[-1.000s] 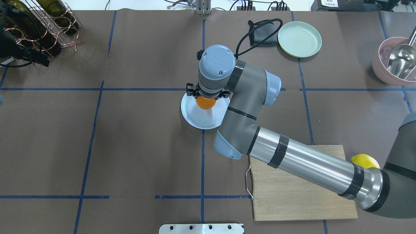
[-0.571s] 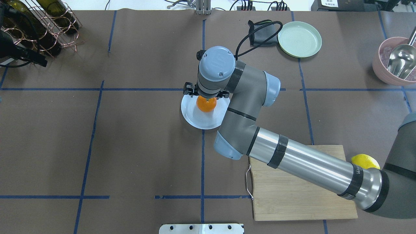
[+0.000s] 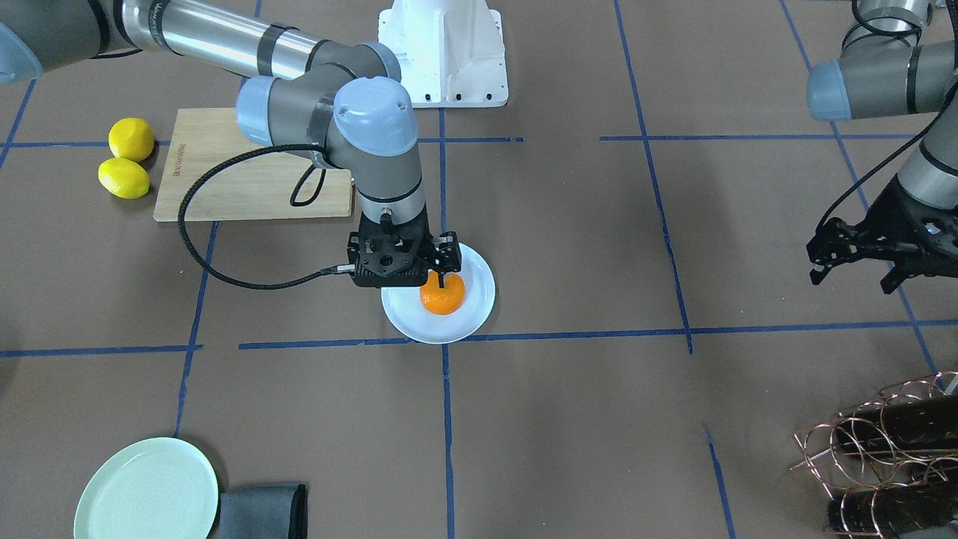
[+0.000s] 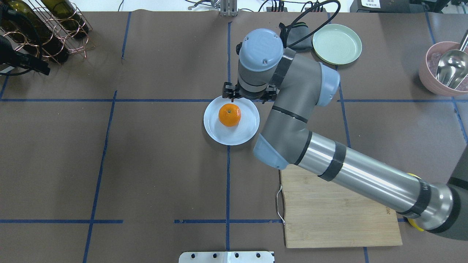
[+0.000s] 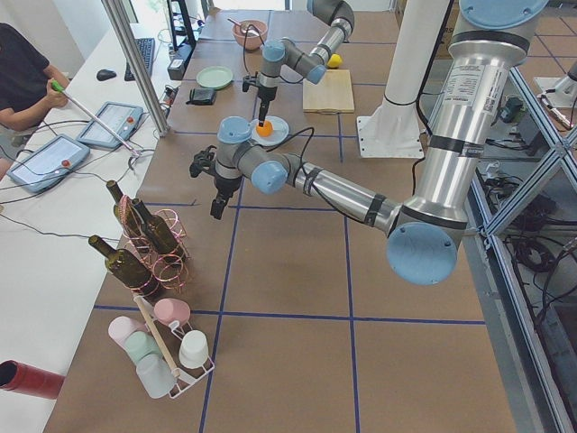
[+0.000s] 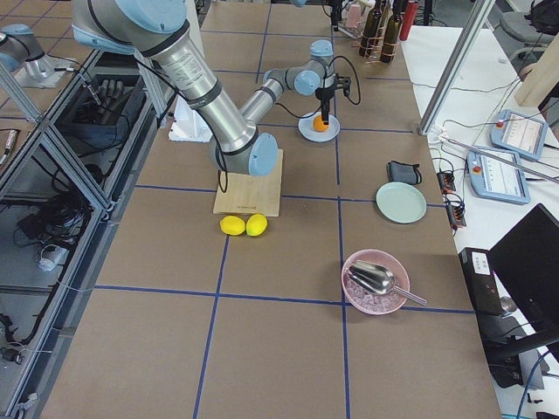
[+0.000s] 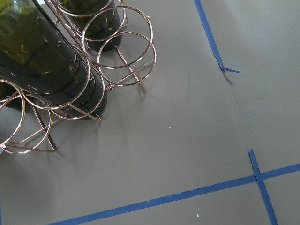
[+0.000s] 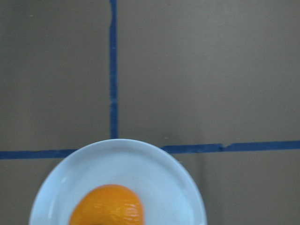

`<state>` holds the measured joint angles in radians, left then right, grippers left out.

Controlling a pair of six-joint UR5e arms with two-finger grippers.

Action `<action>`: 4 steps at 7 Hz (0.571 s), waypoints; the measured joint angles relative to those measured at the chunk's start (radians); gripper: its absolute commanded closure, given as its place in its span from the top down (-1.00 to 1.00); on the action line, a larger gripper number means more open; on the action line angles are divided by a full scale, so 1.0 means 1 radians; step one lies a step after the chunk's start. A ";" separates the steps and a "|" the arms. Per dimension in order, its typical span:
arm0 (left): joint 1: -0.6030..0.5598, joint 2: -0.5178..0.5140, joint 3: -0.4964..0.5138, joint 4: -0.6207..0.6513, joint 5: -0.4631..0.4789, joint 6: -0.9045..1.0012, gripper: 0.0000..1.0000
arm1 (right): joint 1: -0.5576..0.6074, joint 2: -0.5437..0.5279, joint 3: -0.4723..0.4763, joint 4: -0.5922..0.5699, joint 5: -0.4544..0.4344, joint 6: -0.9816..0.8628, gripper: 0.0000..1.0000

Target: Pick orange to plate

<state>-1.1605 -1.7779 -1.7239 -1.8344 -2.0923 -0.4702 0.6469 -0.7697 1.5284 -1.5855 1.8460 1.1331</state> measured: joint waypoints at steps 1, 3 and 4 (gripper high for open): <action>-0.024 0.001 -0.001 0.034 -0.003 0.030 1.00 | 0.053 -0.079 0.121 -0.100 0.022 -0.119 1.00; -0.081 0.013 0.002 0.088 -0.011 0.148 1.00 | 0.214 -0.273 0.291 -0.161 0.144 -0.367 1.00; -0.114 0.039 0.006 0.095 -0.037 0.212 1.00 | 0.303 -0.355 0.331 -0.166 0.212 -0.487 1.00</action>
<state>-1.2743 -1.7391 -1.7182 -1.7391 -2.1295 -0.2578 0.9503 -1.1248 1.8595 -1.7513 2.0581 0.6462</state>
